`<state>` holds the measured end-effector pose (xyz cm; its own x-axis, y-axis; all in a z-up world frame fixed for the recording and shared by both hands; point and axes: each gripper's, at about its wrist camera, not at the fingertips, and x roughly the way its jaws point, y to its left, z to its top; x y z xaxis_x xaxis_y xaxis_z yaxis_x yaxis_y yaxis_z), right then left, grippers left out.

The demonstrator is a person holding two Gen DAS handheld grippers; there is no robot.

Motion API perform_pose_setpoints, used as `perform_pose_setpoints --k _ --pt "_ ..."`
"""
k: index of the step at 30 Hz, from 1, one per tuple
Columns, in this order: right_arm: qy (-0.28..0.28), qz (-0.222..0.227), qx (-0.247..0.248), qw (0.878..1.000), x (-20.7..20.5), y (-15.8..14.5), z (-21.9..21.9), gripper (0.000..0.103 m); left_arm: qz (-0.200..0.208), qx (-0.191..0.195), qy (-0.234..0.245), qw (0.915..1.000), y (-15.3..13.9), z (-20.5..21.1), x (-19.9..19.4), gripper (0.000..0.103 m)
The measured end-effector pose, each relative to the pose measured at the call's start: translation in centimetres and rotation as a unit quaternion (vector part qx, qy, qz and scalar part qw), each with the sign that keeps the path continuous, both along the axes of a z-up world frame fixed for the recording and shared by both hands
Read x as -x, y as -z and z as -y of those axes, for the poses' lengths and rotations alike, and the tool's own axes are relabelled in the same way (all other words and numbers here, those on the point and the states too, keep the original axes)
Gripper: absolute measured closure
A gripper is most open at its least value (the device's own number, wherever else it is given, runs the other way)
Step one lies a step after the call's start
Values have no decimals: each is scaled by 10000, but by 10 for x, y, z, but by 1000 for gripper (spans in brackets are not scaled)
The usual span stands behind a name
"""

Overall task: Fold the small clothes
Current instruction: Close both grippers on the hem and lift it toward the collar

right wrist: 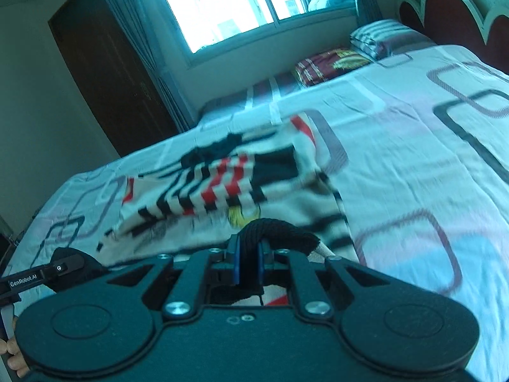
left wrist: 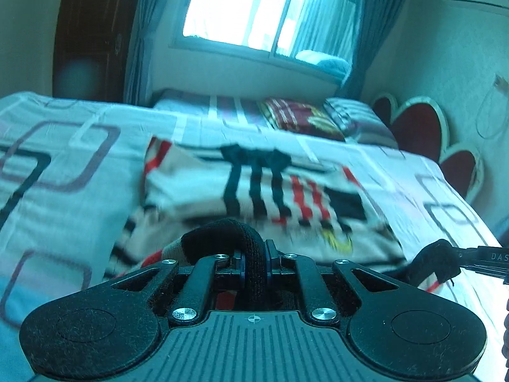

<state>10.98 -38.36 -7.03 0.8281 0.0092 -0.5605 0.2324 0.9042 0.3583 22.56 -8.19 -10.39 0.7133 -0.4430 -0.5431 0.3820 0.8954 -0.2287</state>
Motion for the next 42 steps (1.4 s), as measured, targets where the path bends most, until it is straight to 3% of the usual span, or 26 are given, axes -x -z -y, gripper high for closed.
perform_pose_setpoints --k 13,21,32,34,37,40,41,42 --pt "13 268 -14 9996 -133 2 50 92 69 94 -558 9984 2 45 -128 92" --pt "232 -159 -460 9985 -198 30 86 92 -663 -66 -940 9933 28 59 -212 92" --pt "341 -488 -608 9964 -256 56 102 92 -1244 -51 -1203 9849 54 74 -275 91" --pt "301 -612 -589 9959 -265 60 102 90 -1467 65 -1246 9813 57 72 -284 90" --pt "350 -515 -632 9961 -267 63 106 73 -1733 348 -1318 9754 57 66 -293 88" --pt "316 -390 -447 9977 -267 58 103 59 -1726 397 -1282 9758 54 65 -294 84" --pt "310 -366 -362 9982 -267 56 101 56 -1694 368 -1258 9768 53 66 -295 79" --pt "314 -347 -300 9985 -268 55 102 56 -1633 341 -1274 9777 52 65 -294 65"
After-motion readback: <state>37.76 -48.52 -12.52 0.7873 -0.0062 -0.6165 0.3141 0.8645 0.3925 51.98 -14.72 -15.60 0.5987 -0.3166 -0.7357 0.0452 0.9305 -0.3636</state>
